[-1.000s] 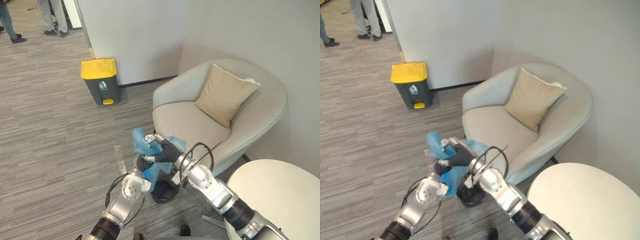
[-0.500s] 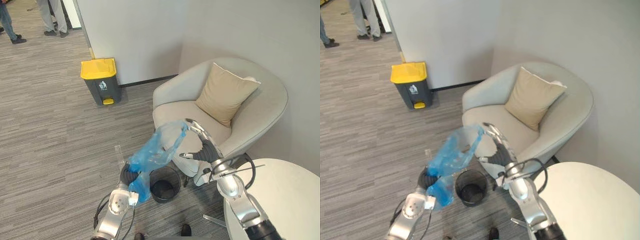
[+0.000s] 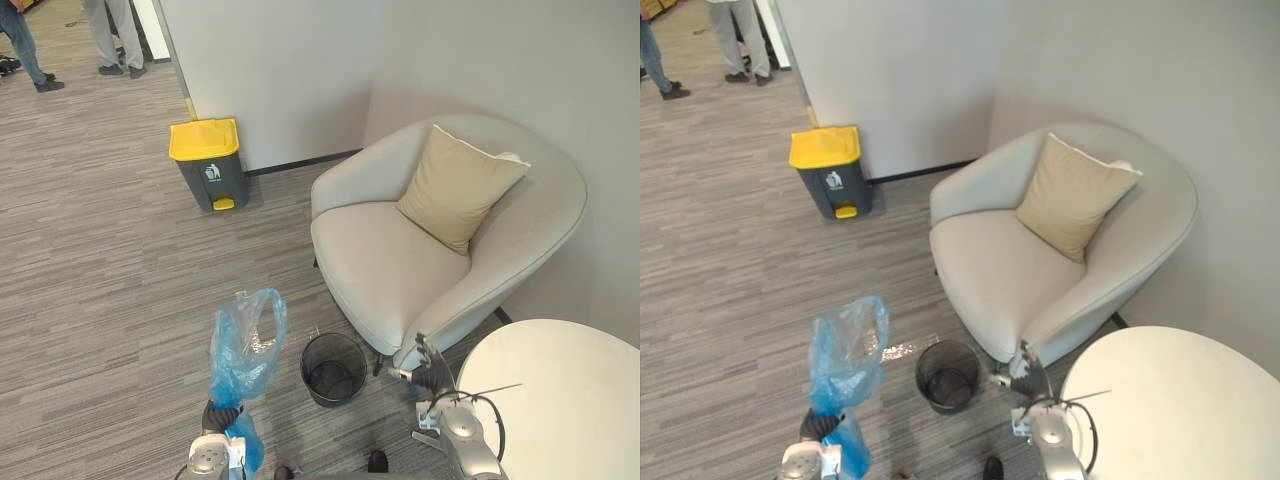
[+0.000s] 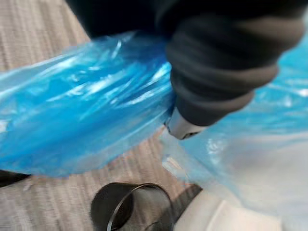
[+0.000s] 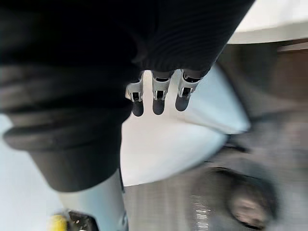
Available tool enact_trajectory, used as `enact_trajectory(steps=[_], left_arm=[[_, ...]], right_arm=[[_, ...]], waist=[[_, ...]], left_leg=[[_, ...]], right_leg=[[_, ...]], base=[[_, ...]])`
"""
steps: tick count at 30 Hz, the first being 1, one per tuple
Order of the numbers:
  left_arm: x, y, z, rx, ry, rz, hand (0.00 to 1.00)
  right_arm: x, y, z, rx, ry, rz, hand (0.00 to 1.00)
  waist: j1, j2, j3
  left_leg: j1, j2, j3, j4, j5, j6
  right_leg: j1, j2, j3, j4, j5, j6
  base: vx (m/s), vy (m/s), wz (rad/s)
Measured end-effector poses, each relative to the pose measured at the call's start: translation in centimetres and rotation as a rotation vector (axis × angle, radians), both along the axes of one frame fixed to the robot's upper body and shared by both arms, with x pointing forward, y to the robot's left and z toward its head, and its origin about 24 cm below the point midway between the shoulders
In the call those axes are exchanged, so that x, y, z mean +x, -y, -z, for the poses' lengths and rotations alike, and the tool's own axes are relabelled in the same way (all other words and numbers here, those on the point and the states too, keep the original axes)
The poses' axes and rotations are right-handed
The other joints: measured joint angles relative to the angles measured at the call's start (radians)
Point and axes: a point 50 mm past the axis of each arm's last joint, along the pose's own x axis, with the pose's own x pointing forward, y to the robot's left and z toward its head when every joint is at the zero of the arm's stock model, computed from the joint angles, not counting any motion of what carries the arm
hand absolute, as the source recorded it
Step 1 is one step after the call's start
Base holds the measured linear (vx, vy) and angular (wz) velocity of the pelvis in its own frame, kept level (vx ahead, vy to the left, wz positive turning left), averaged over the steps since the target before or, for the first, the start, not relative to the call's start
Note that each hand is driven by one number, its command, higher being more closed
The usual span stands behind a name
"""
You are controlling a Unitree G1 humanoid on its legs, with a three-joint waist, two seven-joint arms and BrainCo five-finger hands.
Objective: Gather rubbish on tea table into small bin, then transfer packed bag to large trash can.
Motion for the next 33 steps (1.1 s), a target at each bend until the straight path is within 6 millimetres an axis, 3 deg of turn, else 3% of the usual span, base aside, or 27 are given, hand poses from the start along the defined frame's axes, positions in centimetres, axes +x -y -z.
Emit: enact_trajectory(steps=[6,11,17,21,23,25,27,28,30,31,32,33], left_arm=[[-2.4,0.1,1.6,-0.037,-0.125,-0.057,1.0],[-3.2,0.1,2.1,-0.052,-0.165,-0.076,1.0],[-2.1,0.9,2.1,-0.095,-0.135,-0.114,1.0],[-0.4,1.0,1.6,-0.107,-0.083,-0.126,1.0],[0.6,1.7,1.3,-0.132,-0.045,-0.145,1.0],[0.7,1.6,1.0,-0.129,-0.028,-0.147,1.0],[0.4,1.5,1.0,-0.125,-0.029,-0.152,1.0],[0.8,1.5,0.8,-0.124,-0.013,-0.149,1.0],[1.3,2.0,0.7,-0.125,0.001,-0.145,1.0],[1.2,2.7,0.8,-0.138,-0.009,-0.141,1.0],[1.1,3.5,1.0,-0.157,-0.017,-0.138,1.0],[1.1,3.8,1.0,-0.158,-0.022,-0.116,1.0]], right_arm=[[-2.9,1.1,2.5,0.058,-0.172,0.137,0.0],[-2.6,1.1,2.7,0.064,-0.183,0.152,0.0],[-1.3,0.9,2.1,0.053,-0.143,0.167,0.0],[-0.4,-0.3,1.5,0.073,-0.098,0.165,0.0],[0.0,-0.6,1.3,0.077,-0.083,0.169,0.0],[-0.2,-1.3,1.4,0.094,-0.089,0.175,0.0],[0.0,-1.8,1.4,0.107,-0.084,0.17,0.0],[0.2,-1.9,1.3,0.11,-0.077,0.169,0.0],[0.7,-1.6,1.1,0.102,-0.064,0.178,0.0],[1.5,-1.5,0.7,0.098,-0.042,0.174,0.0],[1.5,-1.2,0.7,0.101,-0.04,0.193,0.0],[1.2,-1.2,0.8,0.099,-0.052,0.202,0.0]], waist=[[0.0,0.008,0.009],[0.004,0.007,0.025],[0.013,-0.005,0.066],[0.021,-0.025,0.096],[0.025,-0.012,0.104],[0.026,-0.027,0.096],[0.039,-0.047,0.086],[0.047,-0.054,0.085],[0.078,-0.028,0.079],[0.081,0.008,0.086],[0.063,0.034,0.094],[0.054,0.043,0.093]], left_leg=[[0.024,-0.002,-0.007,0.0,-0.003,0.002],[0.033,-0.004,0.016,0.0,-0.006,0.002],[0.03,-0.005,0.08,0.007,-0.008,0.007],[-0.025,0.018,0.118,0.127,-0.059,0.038],[-0.061,0.048,0.112,0.172,-0.065,0.047],[-0.074,0.052,0.07,0.222,-0.065,0.047],[-0.105,0.054,0.049,0.268,-0.065,0.047],[-0.137,0.059,0.035,0.304,-0.065,0.046],[-0.178,0.094,0.028,0.318,-0.046,0.012],[-0.209,0.112,0.005,0.319,-0.033,0.0],[-0.226,0.125,-0.032,0.301,-0.002,-0.012],[-0.229,0.126,-0.052,0.279,0.02,-0.019]], right_leg=[[0.028,0.0,-0.009,0.0,-0.008,0.003],[0.022,0.0,0.017,0.0,-0.006,0.002],[-0.037,0.0,0.075,0.074,-0.004,0.001],[-0.096,-0.011,0.107,0.16,-0.01,0.014],[-0.163,-0.016,0.103,0.443,-0.155,-0.016],[-0.158,-0.04,0.114,0.714,-0.269,0.018],[-0.117,-0.049,0.135,0.743,-0.329,0.037],[-0.094,-0.041,0.138,0.683,-0.361,0.031],[-0.037,0.002,0.12,0.498,-0.382,0.006],[-0.011,0.027,0.097,0.419,-0.369,-0.026],[0.0,0.046,0.052,0.385,-0.342,-0.037],[0.001,0.051,0.026,0.384,-0.337,-0.043]], base=[[0.01,-0.007,0.02],[-0.04,-0.019,-0.14],[-0.06,0.001,-0.32],[-0.08,-0.004,-0.21],[-0.06,-0.014,0.18],[0.01,-0.112,0.55],[-0.05,-0.19,0.47],[-0.12,-0.224,0.29],[-0.17,-0.204,-0.01],[-0.25,-0.136,0.28],[-0.27,-0.122,0.63],[-0.25,-0.103,0.88]])
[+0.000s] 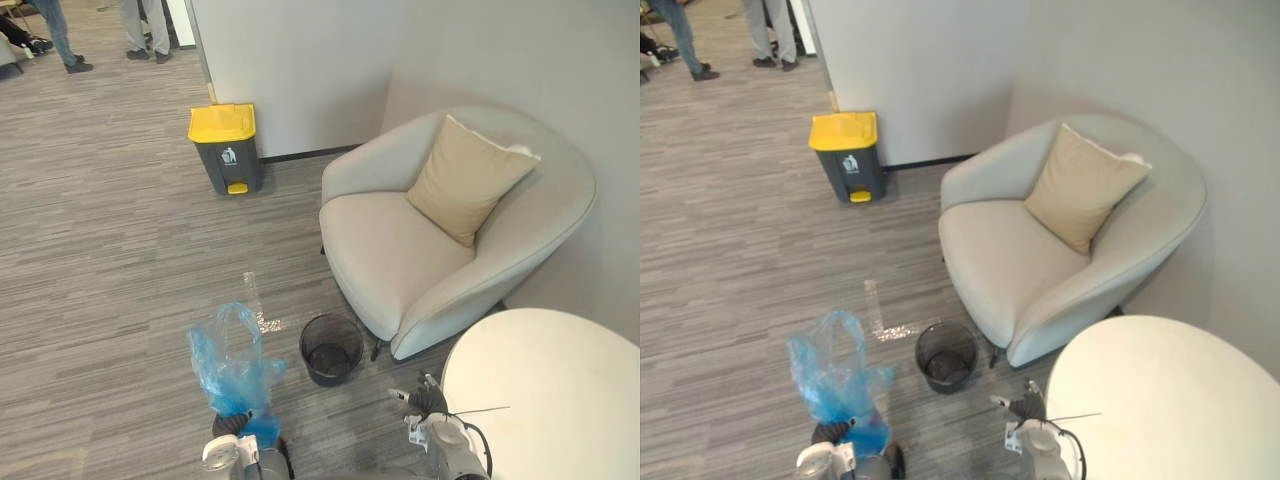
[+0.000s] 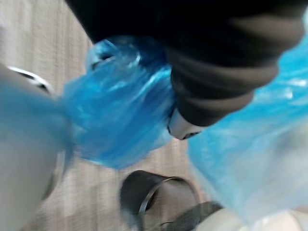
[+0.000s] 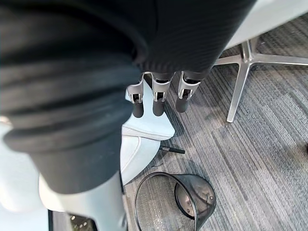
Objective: Gather rubbish on tea table into small bin, then transfer packed bag to large trash can.
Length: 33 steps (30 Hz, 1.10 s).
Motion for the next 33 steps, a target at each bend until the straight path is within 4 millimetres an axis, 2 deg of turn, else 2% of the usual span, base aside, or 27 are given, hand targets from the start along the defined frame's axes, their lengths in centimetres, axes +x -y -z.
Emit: enact_trajectory(steps=[2,3,5,7,10,11,12,14,15,20,23,25,26,27,28,29,30,31,32,33], left_arm=[[-0.2,0.0,0.0,0.001,-0.003,0.0,1.0],[-0.2,0.0,0.0,0.002,-0.002,0.0,1.0],[0.1,-0.1,-0.1,0.005,0.01,0.002,1.0],[0.0,0.0,-0.1,0.002,0.006,0.005,1.0],[0.1,0.0,-0.1,0.003,0.007,0.008,1.0],[0.1,0.0,-0.1,0.004,0.005,0.012,1.0],[0.4,0.0,-0.1,0.008,0.007,0.022,1.0],[0.1,-1.2,0.0,0.053,-0.018,0.056,1.0],[0.0,-1.3,0.1,0.059,-0.024,0.065,1.0],[-0.7,-2.0,0.5,0.083,-0.069,0.099,1.0],[-1.7,-2.8,0.9,0.096,-0.111,0.09,1.0],[-2.0,-2.8,1.0,0.094,-0.12,0.086,1.0],[-2.1,-2.7,1.1,0.091,-0.128,0.088,1.0],[-2.2,-2.6,1.1,0.087,-0.132,0.087,1.0],[-2.4,-2.6,1.2,0.086,-0.137,0.085,1.0],[-2.4,-2.6,1.2,0.087,-0.137,0.086,1.0],[-2.3,-2.7,1.2,0.09,-0.136,0.086,1.0],[-2.3,-3.0,1.1,0.096,-0.138,0.086,1.0],[-2.2,-3.0,1.2,0.096,-0.14,0.083,1.0],[-2.2,-3.0,1.2,0.089,-0.143,0.069,1.0]], right_arm=[[-0.7,0.0,0.4,-0.002,-0.024,0.011,0.0],[-0.7,-0.2,0.4,0.001,-0.024,0.014,0.0],[-0.6,-0.1,0.3,-0.003,-0.022,0.018,0.0],[-0.7,0.0,0.3,-0.005,-0.023,0.025,0.0],[-1.3,0.3,0.6,-0.002,-0.037,0.048,0.0],[-1.4,0.3,0.6,0.0,-0.039,0.053,0.0],[-1.6,0.3,0.7,0.007,-0.045,0.071,0.0],[-2.2,-1.0,1.2,0.049,-0.07,0.078,0.0],[-2.4,-1.1,1.3,0.051,-0.076,0.077,0.0],[-3.6,-0.8,2.4,0.054,-0.163,0.089,0.0],[-3.7,-0.8,2.7,0.06,-0.187,0.094,0.0],[-3.4,-0.5,2.6,0.056,-0.18,0.099,0.0],[-3.4,-0.2,2.6,0.048,-0.177,0.099,0.0],[-3.4,-0.1,2.5,0.046,-0.177,0.101,0.0],[-3.7,0.0,2.6,0.044,-0.181,0.104,0.0],[-3.8,-0.1,2.6,0.046,-0.184,0.105,0.0],[-3.9,-0.3,2.7,0.054,-0.187,0.106,0.0],[-3.8,-0.3,2.7,0.056,-0.184,0.104,0.0],[-3.7,-0.3,2.6,0.056,-0.181,0.104,0.0],[-3.5,-0.3,2.5,0.056,-0.173,0.107,0.0]], waist=[[0.0,0.008,0.0],[0.0,-0.001,0.004],[0.004,-0.013,0.015],[-0.003,-0.016,0.015],[-0.003,-0.015,0.014],[-0.006,-0.01,0.016],[-0.007,-0.015,0.021],[-0.011,-0.059,0.0],[-0.012,-0.065,-0.005],[-0.012,-0.067,-0.016],[-0.012,-0.068,-0.018],[-0.011,-0.064,-0.012],[-0.015,-0.051,-0.007],[-0.022,-0.044,0.0],[-0.033,-0.042,0.004],[-0.034,-0.037,0.009],[-0.048,-0.041,0.011],[-0.048,-0.048,0.013],[-0.048,-0.05,0.019],[-0.049,-0.048,0.027]], left_leg=[[0.01,0.004,-0.014,-0.078,0.023,-0.012],[0.014,0.004,0.003,-0.095,0.022,-0.014],[0.008,0.01,0.058,-0.004,0.015,0.011],[0.018,0.001,0.07,0.132,-0.09,0.039],[0.021,0.021,0.111,0.255,-0.229,0.039],[0.025,0.027,0.119,0.255,-0.26,0.029],[0.024,0.007,0.123,0.24,-0.27,0.04],[0.063,-0.076,0.117,0.103,-0.225,0.059],[0.07,-0.092,0.114,0.077,-0.214,0.066],[0.095,-0.148,0.105,0.0,-0.197,0.081],[0.108,-0.167,0.104,-0.026,-0.202,0.089],[0.123,-0.18,0.095,-0.056,-0.207,0.097],[0.142,-0.181,0.075,-0.074,-0.208,0.098],[0.164,-0.18,0.054,-0.084,-0.208,0.099],[0.196,-0.18,0.019,-0.095,-0.211,0.107],[0.207,-0.178,0.001,-0.097,-0.211,0.115],[0.23,-0.165,-0.029,-0.093,-0.22,0.125],[0.24,-0.158,-0.051,-0.09,-0.231,0.127],[0.249,-0.152,-0.062,-0.09,-0.236,0.13],[0.266,-0.139,-0.08,-0.089,-0.248,0.129]], right_leg=[[-0.005,0.006,-0.059,-0.001,0.009,-0.018],[-0.007,-0.002,-0.077,-0.008,0.017,-0.03],[-0.014,-0.029,-0.11,-0.004,0.027,-0.04],[-0.021,-0.066,-0.154,-0.004,0.04,-0.026],[-0.035,-0.11,-0.204,0.0,0.063,0.006],[-0.036,-0.114,-0.213,0.003,0.068,0.018],[-0.034,-0.122,-0.215,0.007,0.071,0.035],[-0.031,-0.156,-0.196,-0.051,0.095,0.041],[-0.03,-0.157,-0.183,-0.069,0.103,0.043],[0.016,-0.156,-0.15,-0.181,0.17,0.049],[0.018,-0.167,-0.143,-0.175,0.172,0.056],[-0.015,-0.187,-0.145,-0.086,0.158,0.055],[-0.042,-0.194,-0.148,0.004,0.16,0.053],[-0.058,-0.2,-0.145,0.083,0.165,0.041],[-0.099,-0.207,-0.12,0.216,0.179,0.01],[-0.131,-0.207,-0.1,0.276,0.173,0.001],[-0.16,-0.182,-0.068,0.32,0.111,0.015],[-0.186,-0.158,-0.068,0.317,0.072,0.015],[-0.206,-0.138,-0.069,0.306,0.058,0.014],[-0.239,-0.096,-0.066,0.279,0.047,0.016]], base=[[-0.29,-0.128,0.73],[-0.25,-0.065,0.58],[-0.15,0.022,0.54],[-0.15,0.093,0.7],[-0.07,0.194,0.64],[-0.01,0.253,0.46],[-0.04,0.24,0.36],[-0.07,0.237,0.29],[-0.04,0.164,0.21],[0.03,0.118,0.09],[0.09,0.05,-0.01],[0.12,0.046,-0.02],[0.11,0.045,0.15],[0.14,0.05,0.41],[0.15,0.032,0.46],[0.24,0.004,0.59],[0.26,-0.043,0.55],[0.28,-0.067,0.55],[0.28,-0.081,0.47],[0.31,-0.095,0.43]])
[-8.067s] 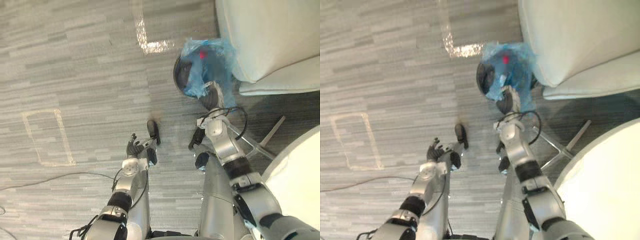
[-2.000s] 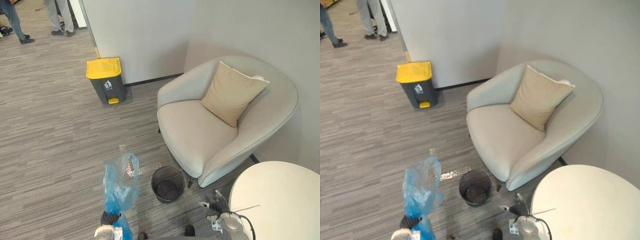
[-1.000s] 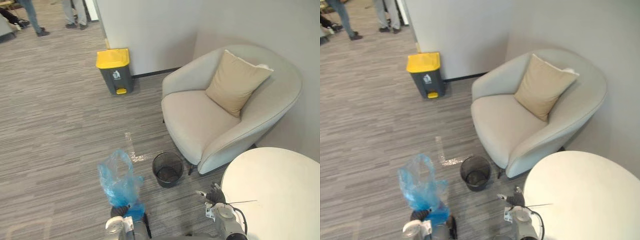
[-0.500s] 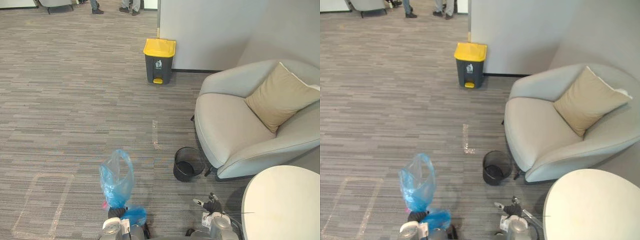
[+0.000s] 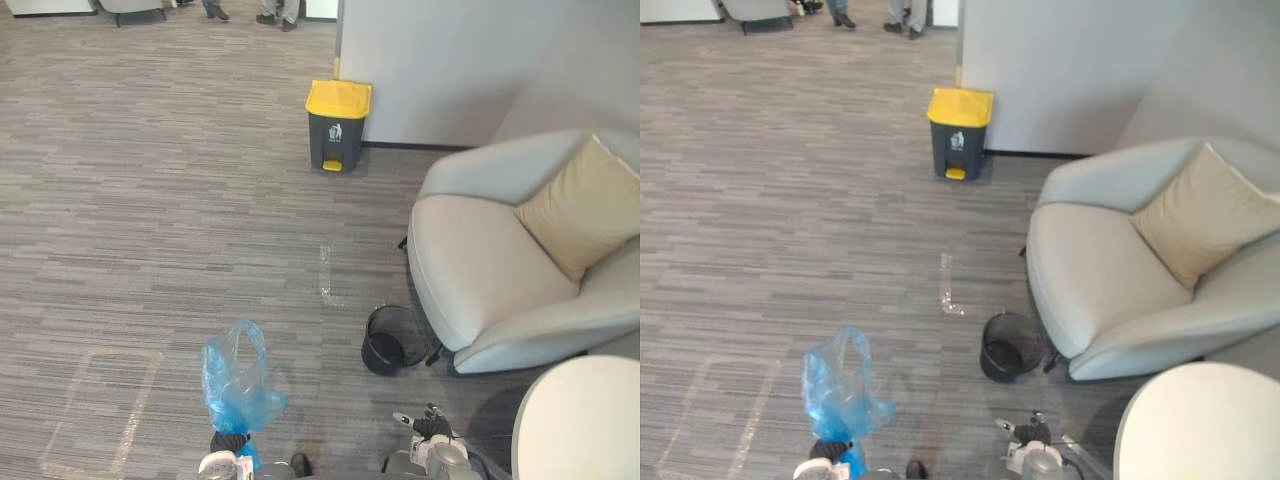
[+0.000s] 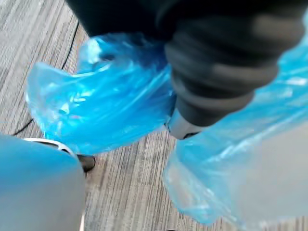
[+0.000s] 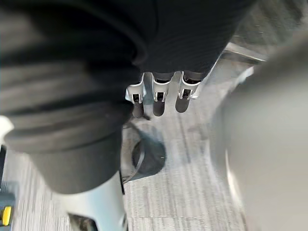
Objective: Gather rubbish on tea table into small bin, then transfer packed bag to large trash can.
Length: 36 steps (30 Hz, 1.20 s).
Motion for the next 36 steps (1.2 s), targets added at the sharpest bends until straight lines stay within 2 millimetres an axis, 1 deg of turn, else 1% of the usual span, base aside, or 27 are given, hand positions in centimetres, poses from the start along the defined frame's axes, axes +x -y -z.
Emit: enact_trajectory(steps=[2,3,5,6,7,8,9,10,11,12,13,14,16,17,18,19,20,21,22,25,26,27,28,30,32,34,36], left_arm=[[0.0,0.1,0.0,-0.004,-0.001,-0.001,1.0],[0.4,0.4,0.0,-0.014,0.01,-0.01,1.0],[0.7,0.8,0.0,-0.03,0.02,-0.028,1.0],[0.9,1.0,-0.1,-0.035,0.028,-0.034,1.0],[1.2,2.0,-0.1,-0.061,0.034,-0.031,1.0],[1.3,2.8,0.0,-0.08,0.038,-0.028,1.0],[1.6,3.1,-0.1,-0.089,0.043,-0.026,1.0],[1.9,3.6,-0.1,-0.098,0.05,-0.02,1.0],[2.3,4.0,-0.3,-0.106,0.063,-0.015,1.0],[2.7,4.1,-0.4,-0.107,0.075,-0.001,1.0],[3.1,4.0,-0.7,-0.108,0.1,-0.001,1.0],[3.3,3.9,-0.9,-0.111,0.114,-0.001,1.0],[3.5,3.9,-1.0,-0.11,0.125,0.002,1.0],[3.5,3.9,-1.1,-0.11,0.125,0.003,1.0],[3.5,3.9,-1.1,-0.111,0.124,0.003,1.0],[3.5,3.9,-1.1,-0.111,0.126,0.006,1.0],[3.7,3.9,-1.1,-0.109,0.132,0.009,1.0],[3.4,4.1,-1.1,-0.112,0.127,0.013,1.0],[4.0,3.5,-1.3,-0.092,0.141,0.015,1.0],[4.1,3.2,-1.3,-0.081,0.134,0.025,1.0],[3.9,3.2,-1.2,-0.082,0.129,0.025,1.0],[3.4,3.1,-1.0,-0.082,0.115,0.022,1.0],[3.2,3.1,-1.0,-0.08,0.11,0.02,1.0],[2.9,2.7,-0.9,-0.072,0.098,0.018,1.0],[2.7,2.4,-0.7,-0.066,0.082,0.012,1.0],[2.5,2.5,-0.6,-0.072,0.074,0.008,1.0],[2.2,2.7,-0.3,-0.079,0.056,0.007,1.0]], right_arm=[[0.2,0.1,-0.1,-0.004,0.01,0.001,0.0],[0.0,0.4,-0.1,-0.005,0.007,0.025,0.0],[-0.5,0.8,0.1,-0.006,-0.004,0.048,0.0],[-0.9,1.0,0.1,-0.007,-0.01,0.062,0.0],[-0.9,2.0,-0.1,-0.028,-0.003,0.081,0.0],[-0.7,2.7,-0.3,-0.041,0.007,0.096,0.0],[-0.3,2.8,-0.4,-0.043,0.019,0.103,0.0],[0.1,2.7,-0.6,-0.039,0.033,0.104,0.0],[0.1,2.6,-0.6,-0.038,0.035,0.105,0.0],[0.1,2.0,-0.5,-0.025,0.035,0.1,0.0],[0.2,1.6,-0.5,-0.016,0.035,0.101,0.0],[0.5,1.4,-0.6,-0.011,0.042,0.1,0.0],[1.2,1.3,-0.9,-0.006,0.059,0.1,0.0],[2.3,1.2,-1.3,0.002,0.086,0.102,0.0],[2.7,1.1,-1.4,0.009,0.094,0.109,0.0],[2.8,0.9,-1.5,0.016,0.098,0.113,0.0],[2.7,0.9,-1.4,0.017,0.095,0.114,0.0],[1.8,1.1,-1.1,0.012,0.072,0.12,0.0],[1.1,0.1,-0.6,0.04,0.046,0.119,0.0],[1.0,0.0,-0.5,0.044,0.035,0.12,0.0],[0.9,0.0,-0.5,0.043,0.034,0.12,0.0],[0.7,-0.1,-0.4,0.043,0.028,0.108,0.0],[0.5,-0.2,-0.3,0.041,0.022,0.104,0.0],[-0.4,-0.2,0.0,0.04,-0.001,0.102,0.0],[-0.2,0.0,-0.2,0.03,0.018,0.103,0.0],[0.0,0.2,-0.3,0.025,0.024,0.106,0.0],[0.0,0.4,-0.3,0.022,0.023,0.115,0.0]], waist=[[-0.007,0.004,0.004],[-0.015,0.0,0.006],[-0.015,-0.004,0.007],[-0.018,-0.012,0.006],[-0.022,0.031,-0.002],[-0.021,0.059,-0.005],[-0.021,0.069,-0.006],[-0.022,0.073,-0.006],[-0.026,0.067,-0.004],[-0.026,0.058,0.002],[-0.023,0.042,0.005],[-0.012,0.029,0.006],[-0.006,0.022,0.006],[-0.004,0.018,0.009],[-0.001,0.017,0.009],[0.0,0.016,0.014],[0.0,0.019,0.012],[0.003,0.025,0.006],[0.005,-0.012,-0.017],[0.02,-0.021,-0.009],[0.021,-0.019,-0.007],[0.023,-0.009,0.0],[0.022,-0.005,0.002],[0.023,0.002,0.008],[0.012,0.001,0.005],[-0.004,0.0,0.006],[-0.007,0.0,0.006]], left_leg=[[0.028,0.015,-0.035,0.006,-0.03,-0.011],[0.057,0.014,-0.08,0.009,-0.054,-0.031],[0.087,0.002,-0.12,0.012,-0.087,-0.044],[0.1,-0.008,-0.154,0.023,-0.113,-0.056],[0.114,0.027,-0.193,0.031,-0.124,-0.069],[0.11,0.042,-0.2,0.05,-0.12,-0.077],[0.098,0.052,-0.198,0.074,-0.116,-0.084],[0.071,0.063,-0.194,0.148,-0.093,-0.122],[0.033,0.072,-0.185,0.264,-0.062,-0.177],[-0.004,0.077,-0.171,0.371,-0.049,-0.213],[-0.056,0.096,-0.101,0.527,-0.061,-0.204],[-0.09,0.111,-0.026,0.598,-0.086,-0.178],[-0.146,0.111,0.054,0.616,-0.133,-0.135],[-0.218,0.101,0.107,0.565,-0.163,-0.097],[-0.256,0.092,0.125,0.513,-0.161,-0.09],[-0.301,0.075,0.126,0.396,-0.116,-0.06],[-0.314,0.07,0.118,0.319,-0.062,-0.054],[-0.317,0.079,0.093,0.218,0.147,-0.051],[-0.312,0.044,0.097,0.237,0.129,-0.045],[-0.246,0.04,0.161,0.225,0.063,-0.027],[-0.227,0.041,0.175,0.218,0.052,-0.024],[-0.184,0.046,0.2,0.196,0.034,-0.025],[-0.152,0.046,0.223,0.175,0.021,-0.036],[-0.097,0.045,0.244,0.136,-0.004,-0.063],[-0.046,0.042,0.258,0.093,-0.014,-0.08],[-0.009,0.04,0.261,0.061,-0.027,-0.088],[0.026,0.036,0.274,0.037,-0.042,-0.11]], right_leg=[[-0.039,0.067,0.024,-0.082,0.01,0.009],[-0.052,0.098,0.042,-0.17,0.052,0.003],[-0.05,0.1,0.06,-0.206,0.084,-0.007],[-0.046,0.094,0.073,-0.21,0.121,-0.033],[-0.04,0.097,0.022,-0.147,0.058,-0.056],[-0.039,0.098,-0.009,-0.118,0.018,-0.071],[-0.035,0.098,-0.025,-0.109,0.004,-0.083],[-0.004,0.1,-0.05,-0.119,-0.006,-0.099],[0.056,0.102,-0.064,-0.163,-0.006,-0.099],[0.112,0.103,-0.061,-0.203,-0.006,-0.099],[0.196,0.111,-0.051,-0.272,-0.006,-0.099],[0.249,0.111,-0.037,-0.314,-0.007,-0.101],[0.294,0.106,-0.016,-0.34,-0.007,-0.101],[0.314,0.095,-0.005,-0.34,-0.007,-0.101],[0.317,0.085,-0.001,-0.329,-0.007,-0.101],[0.332,0.065,0.0,-0.306,-0.014,-0.09],[0.338,0.059,0.001,-0.287,-0.026,-0.068],[0.345,0.065,0.015,-0.246,-0.065,-0.003],[0.343,0.025,0.049,-0.228,-0.076,0.009],[0.286,-0.001,0.112,-0.082,-0.024,0.033],[0.261,-0.007,0.121,-0.022,-0.005,0.039],[0.189,-0.016,0.15,0.124,0.037,0.044],[0.127,-0.022,0.155,0.23,0.036,0.045],[0.046,-0.028,0.122,0.305,0.023,0.041],[-0.019,-0.031,0.036,0.275,-0.013,0.029],[-0.041,-0.027,-0.05,0.147,-0.029,0.019],[-0.057,-0.007,-0.113,-0.042,0.01,-0.01]], base=[[0.39,-0.125,0.67],[0.41,-0.149,0.9],[0.46,-0.206,0.91],[0.53,-0.249,1.05],[0.68,-0.26,1.06],[0.57,-0.206,0.84],[0.69,-0.217,0.63],[0.56,-0.183,0.63],[0.68,-0.215,0.69],[0.54,-0.152,0.6],[0.5,-0.112,0.26],[0.47,-0.085,0.01],[0.36,0.014,-0.18],[0.31,0.082,-0.22],[0.3,0.15,-0.22],[0.25,0.154,-0.13],[0.37,0.25,-0.17],[0.3,0.196,-0.07],[0.36,0.202,-0.12],[0.27,0.177,-0.53],[0.17,0.183,-0.75],[0.14,0.164,-0.67],[0.14,0.141,-0.63],[0.15,0.069,-0.55],[0.21,0.002,-0.33],[0.25,-0.065,-0.03],[0.34,-0.104,-0.11]])
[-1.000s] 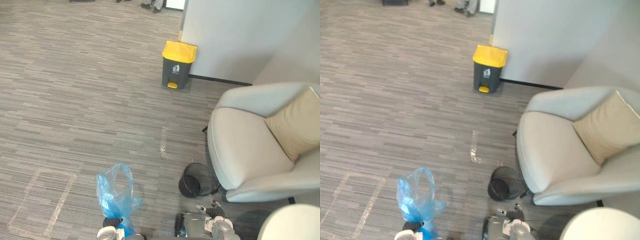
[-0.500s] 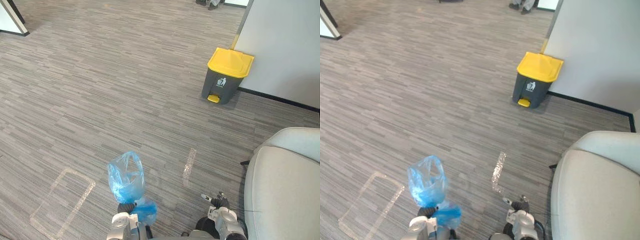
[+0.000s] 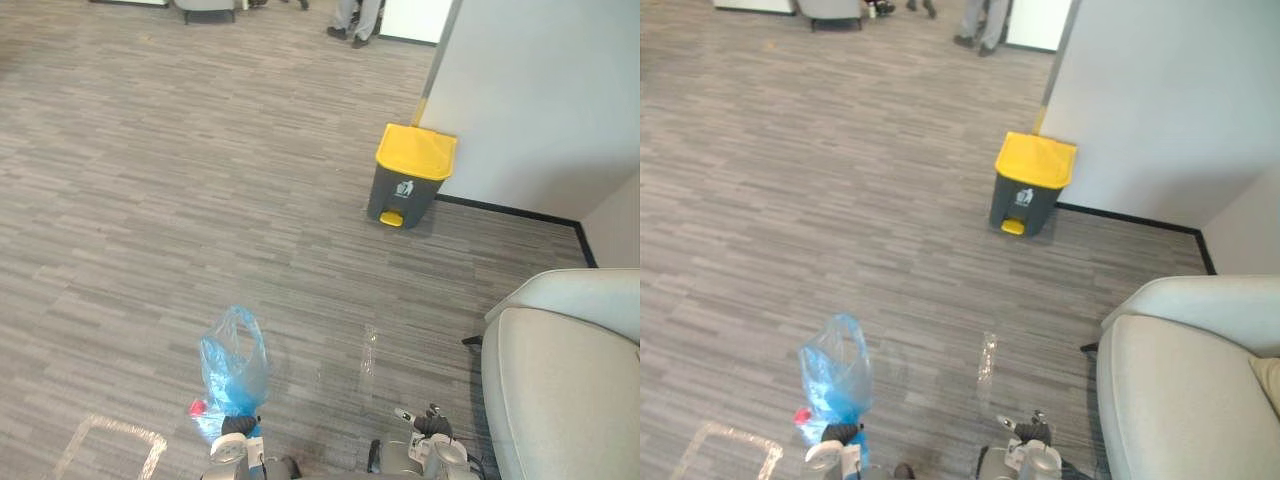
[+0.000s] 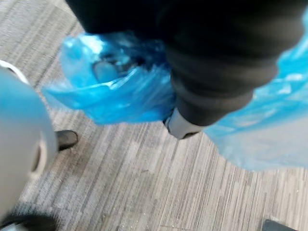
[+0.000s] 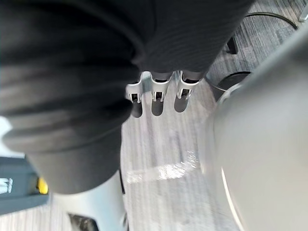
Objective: Gather rubbish on tea table into small bin, then transfer packed bag to large trash can.
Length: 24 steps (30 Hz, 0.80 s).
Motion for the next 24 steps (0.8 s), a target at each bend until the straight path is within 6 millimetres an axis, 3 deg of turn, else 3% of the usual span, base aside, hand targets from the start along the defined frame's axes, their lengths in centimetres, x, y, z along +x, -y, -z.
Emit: enact_trajectory(steps=[1,2,3,4,6,8,9,10,11,12,14,15,16,17,18,20,21,22,24], left_arm=[[-0.1,-0.1,0.1,0.002,-0.008,-0.001,1.0],[-0.1,-0.1,0.2,0.001,-0.016,0.003,1.0],[-0.2,0.1,0.3,-0.005,-0.023,0.004,1.0],[-0.3,0.4,0.3,-0.014,-0.024,0.003,1.0],[0.2,0.9,0.1,-0.025,-0.009,0.008,1.0],[0.8,1.4,-0.2,-0.037,0.023,0.005,1.0],[0.9,1.5,-0.2,-0.038,0.028,0.013,1.0],[1.1,1.4,-0.4,-0.035,0.04,0.009,1.0],[1.1,1.4,-0.4,-0.035,0.041,0.009,1.0],[1.5,1.3,-0.7,-0.032,0.062,0.008,1.0],[1.8,1.1,-0.9,-0.027,0.083,-0.001,1.0],[1.9,1.1,-1.0,-0.027,0.086,-0.006,1.0],[1.7,1.1,-0.9,-0.028,0.079,-0.007,1.0],[1.5,1.2,-0.8,-0.031,0.072,-0.008,1.0],[1.4,0.8,-0.7,-0.026,0.068,-0.022,1.0],[1.6,0.6,-0.9,-0.021,0.076,-0.03,1.0],[1.5,0.7,-0.8,-0.022,0.073,-0.03,1.0],[1.6,0.7,-0.8,-0.023,0.073,-0.029,1.0],[1.3,0.7,-0.7,-0.022,0.063,-0.024,1.0]], right_arm=[[0.1,-0.1,0.1,0.005,-0.006,-0.002,0.0],[-0.1,0.0,0.2,0.006,-0.017,-0.001,0.0],[0.1,0.3,0.2,-0.002,-0.016,0.0,0.0],[0.5,0.6,0.0,-0.012,-0.007,-0.003,0.0],[0.4,0.7,0.0,-0.014,-0.008,-0.002,0.0],[0.2,0.1,0.1,-0.007,-0.015,-0.026,0.0],[0.4,-0.1,0.1,-0.007,-0.012,-0.04,0.0],[0.8,-0.5,-0.1,-0.004,-0.002,-0.061,0.0],[0.8,-0.6,-0.1,-0.003,-0.002,-0.062,0.0],[1.4,-1.1,-0.3,0.002,0.013,-0.08,0.0],[1.4,-1.2,-0.2,0.007,0.008,-0.078,0.0],[1.1,-1.1,-0.2,0.009,0.003,-0.066,0.0],[0.8,-0.9,0.0,0.007,-0.004,-0.053,0.0],[0.6,-0.8,0.0,0.004,-0.009,-0.052,0.0],[-0.1,-0.9,0.3,0.01,-0.036,-0.052,0.0],[-0.3,-1.0,0.4,0.012,-0.045,-0.062,0.0],[-0.2,-0.9,0.4,0.013,-0.041,-0.058,0.0],[-0.2,-1.1,0.4,0.02,-0.04,-0.053,0.0],[0.0,-1.0,0.3,0.014,-0.031,-0.062,0.0]], waist=[[-0.002,-0.003,0.0],[-0.005,-0.002,0.005],[-0.003,0.022,0.003],[-0.001,0.043,-0.002],[-0.005,0.047,0.004],[0.003,0.058,0.012],[0.006,0.057,0.015],[0.008,0.051,0.021],[0.009,0.05,0.021],[0.018,0.041,0.025],[0.036,0.032,0.03],[0.041,0.029,0.03],[0.042,0.039,0.025],[0.042,0.055,0.017],[0.047,0.028,0.005],[0.057,0.0,-0.014],[0.059,-0.002,-0.015],[0.061,-0.004,-0.014],[0.058,0.004,-0.011]], left_leg=[[0.026,-0.006,0.004,-0.01,-0.012,-0.024],[0.065,-0.004,-0.008,-0.017,-0.014,-0.038],[0.078,0.008,-0.02,-0.023,-0.01,-0.04],[0.078,0.027,-0.069,0.002,0.0,-0.055],[0.026,0.066,-0.125,0.194,-0.003,-0.059],[-0.154,0.167,-0.177,0.681,0.04,-0.111],[-0.185,0.186,-0.178,0.765,0.037,-0.106],[-0.234,0.203,-0.175,0.836,0.017,-0.072],[-0.238,0.204,-0.174,0.839,0.016,-0.07],[-0.299,0.214,-0.148,0.814,-0.012,-0.036],[-0.337,0.215,-0.127,0.667,-0.028,-0.021],[-0.347,0.199,-0.134,0.499,-0.017,-0.018],[-0.345,0.182,-0.162,0.304,0.049,-0.017],[-0.343,0.176,-0.185,0.226,0.125,-0.034],[-0.315,0.136,-0.176,0.203,0.173,-0.038],[-0.311,0.086,-0.154,0.206,0.129,-0.013],[-0.311,0.08,-0.15,0.22,0.109,-0.008],[-0.286,0.067,-0.128,0.232,0.078,0.009],[-0.191,0.046,-0.095,0.19,0.037,0.019]], right_leg=[[0.0,0.023,-0.022,-0.152,0.072,-0.015],[0.023,0.051,-0.016,-0.218,0.174,-0.096],[0.039,0.066,-0.022,-0.222,0.172,-0.097],[0.044,0.08,-0.029,-0.201,0.126,-0.103],[0.088,0.09,-0.031,-0.194,0.078,-0.104],[0.201,0.127,-0.021,-0.251,0.049,-0.114],[0.231,0.136,-0.007,-0.264,0.039,-0.113],[0.278,0.143,0.022,-0.286,0.022,-0.109],[0.283,0.143,0.024,-0.287,0.021,-0.108],[0.332,0.139,0.074,-0.313,-0.002,-0.099],[0.372,0.122,0.126,-0.325,-0.007,-0.074],[0.397,0.101,0.154,-0.326,-0.021,-0.045],[0.413,0.086,0.18,-0.324,-0.044,-0.007],[0.418,0.086,0.189,-0.324,-0.056,0.013],[0.429,0.052,0.222,-0.328,-0.07,0.04],[0.437,0.011,0.223,-0.356,-0.033,0.035],[0.438,0.001,0.227,-0.352,-0.029,0.042],[0.432,-0.022,0.249,-0.289,-0.027,0.051],[0.309,-0.05,0.3,0.027,0.01,0.096]], base=[[0.44,-0.135,-0.08],[0.48,-0.137,-0.13],[0.53,-0.126,-0.13],[0.63,-0.212,-0.14],[0.55,-0.207,0.0],[0.45,-0.075,-0.21],[0.41,0.025,-0.62],[0.39,0.037,-0.45],[0.36,0.075,-0.74],[0.34,0.127,-0.85],[0.36,0.186,-0.93],[0.39,0.266,-0.69],[0.39,0.298,-0.6],[0.37,0.326,-0.46],[0.39,0.31,-0.16],[0.43,0.298,-0.06],[0.36,0.251,-0.15],[0.33,0.232,-0.26],[0.36,0.236,-0.39]])
